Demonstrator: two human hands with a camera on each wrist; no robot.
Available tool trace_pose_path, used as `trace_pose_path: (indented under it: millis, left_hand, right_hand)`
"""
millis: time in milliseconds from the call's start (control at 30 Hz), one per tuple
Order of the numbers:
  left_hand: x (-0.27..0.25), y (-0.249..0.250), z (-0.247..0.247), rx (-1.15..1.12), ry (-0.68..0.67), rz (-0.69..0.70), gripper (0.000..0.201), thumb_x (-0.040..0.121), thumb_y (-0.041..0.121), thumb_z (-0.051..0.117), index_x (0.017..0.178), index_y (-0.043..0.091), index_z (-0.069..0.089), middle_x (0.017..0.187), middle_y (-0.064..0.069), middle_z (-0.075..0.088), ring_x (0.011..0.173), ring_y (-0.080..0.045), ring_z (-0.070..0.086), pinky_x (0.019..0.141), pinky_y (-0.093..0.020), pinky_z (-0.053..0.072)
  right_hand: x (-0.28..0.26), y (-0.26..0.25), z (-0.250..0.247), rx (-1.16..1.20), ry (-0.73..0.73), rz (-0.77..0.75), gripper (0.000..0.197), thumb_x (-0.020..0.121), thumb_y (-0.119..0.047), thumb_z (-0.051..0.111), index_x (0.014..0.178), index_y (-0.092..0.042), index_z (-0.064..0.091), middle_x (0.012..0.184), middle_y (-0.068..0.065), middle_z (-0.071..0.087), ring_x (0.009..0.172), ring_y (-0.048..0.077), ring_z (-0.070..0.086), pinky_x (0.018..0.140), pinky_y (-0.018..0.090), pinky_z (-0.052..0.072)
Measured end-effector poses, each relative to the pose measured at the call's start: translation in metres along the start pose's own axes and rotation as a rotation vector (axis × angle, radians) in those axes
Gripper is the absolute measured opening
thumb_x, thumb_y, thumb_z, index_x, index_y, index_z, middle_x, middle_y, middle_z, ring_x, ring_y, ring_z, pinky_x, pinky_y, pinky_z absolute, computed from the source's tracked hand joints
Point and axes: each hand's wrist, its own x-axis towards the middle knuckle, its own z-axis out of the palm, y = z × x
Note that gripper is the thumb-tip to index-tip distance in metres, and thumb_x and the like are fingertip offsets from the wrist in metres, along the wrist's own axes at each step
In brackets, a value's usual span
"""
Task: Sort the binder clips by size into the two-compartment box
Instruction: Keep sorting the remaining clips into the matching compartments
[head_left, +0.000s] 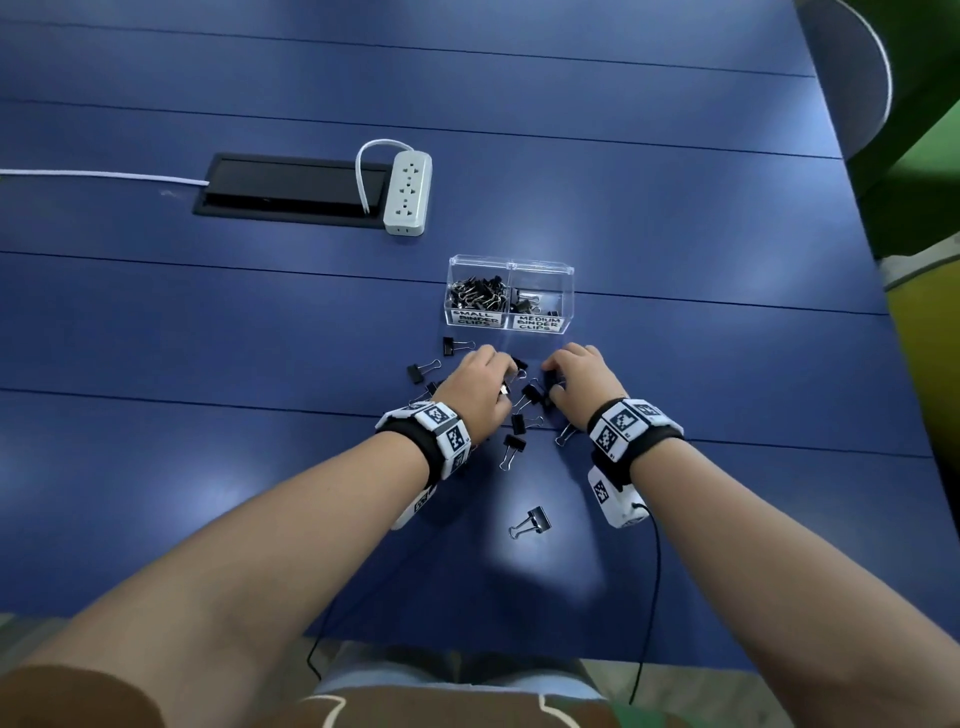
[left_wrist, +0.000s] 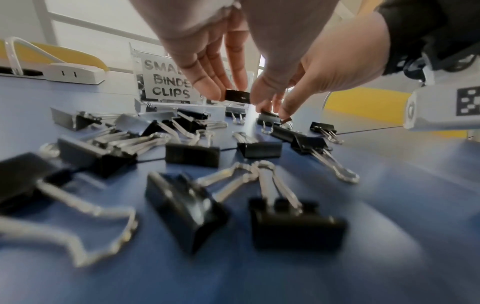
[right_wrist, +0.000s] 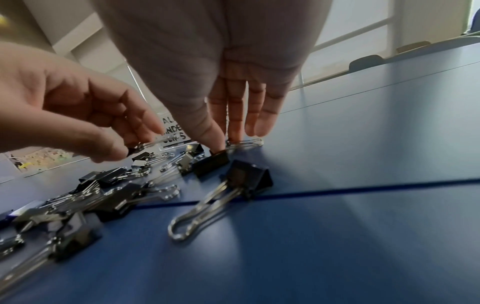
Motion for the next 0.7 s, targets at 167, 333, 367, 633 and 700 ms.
trace_pose_path:
  millis: [167, 333, 367, 633, 700]
  left_hand:
    - [0.024, 0.009, -0.005, 0.098, -0.054, -0.034, 0.053, 0.084, 0.008, 0.054, 0.136, 0.012, 0.043, 0.122, -0.012, 0.045, 0.117, -0.029, 0.044, 0.093, -0.045, 0.048]
    - [0.034, 0.014, -0.001, 0.177, -0.119, -0.061, 0.053, 0.087, 0.011, 0.055, 0.138, 0.016, 0.043, 0.117, -0.012, 0.039, 0.108, -0.030, 0.046, 0.087, -0.044, 0.050]
    - [0.034, 0.014, 0.000, 0.174, -0.124, -0.070, 0.050, 0.087, 0.011, 0.056, 0.135, 0.016, 0.047, 0.117, -0.012, 0.038, 0.106, -0.030, 0.047, 0.086, -0.043, 0.050]
    - [0.033, 0.014, 0.007, 0.223, -0.103, -0.077, 0.029, 0.092, 0.020, 0.055, 0.119, 0.007, 0.052, 0.121, -0.014, 0.042, 0.112, -0.031, 0.046, 0.086, -0.045, 0.049]
    - [0.034, 0.013, 0.007, 0.234, -0.101, -0.069, 0.026, 0.093, 0.019, 0.056, 0.115, 0.006, 0.052, 0.120, -0.013, 0.044, 0.113, -0.031, 0.047, 0.087, -0.045, 0.050]
  right_hand:
    - [-0.004, 0.006, -0.004, 0.166, 0.068, 0.010, 0.015, 0.079, -0.007, 0.058, 0.092, -0.014, 0.058, 0.095, 0.007, 0.063, 0.097, 0.026, 0.054, 0.083, 0.030, 0.044]
    - [-0.017, 0.018, -0.018, 0.294, 0.125, 0.064, 0.029, 0.080, -0.004, 0.051, 0.093, -0.026, 0.064, 0.076, 0.003, 0.056, 0.067, 0.022, 0.053, 0.069, 0.029, 0.048]
    - [-0.020, 0.021, -0.018, 0.259, 0.109, 0.060, 0.033, 0.082, -0.003, 0.048, 0.095, -0.026, 0.066, 0.078, 0.004, 0.054, 0.067, 0.021, 0.051, 0.069, 0.028, 0.047]
    - [-0.050, 0.032, 0.014, 0.117, 0.027, -0.012, 0.028, 0.083, -0.010, 0.060, 0.111, -0.011, 0.061, 0.112, 0.008, 0.047, 0.097, 0.026, 0.056, 0.088, 0.033, 0.048]
    - [-0.052, 0.031, 0.020, 0.096, 0.010, -0.008, 0.029, 0.083, -0.009, 0.062, 0.112, -0.012, 0.061, 0.113, 0.008, 0.048, 0.105, 0.025, 0.051, 0.089, 0.030, 0.045]
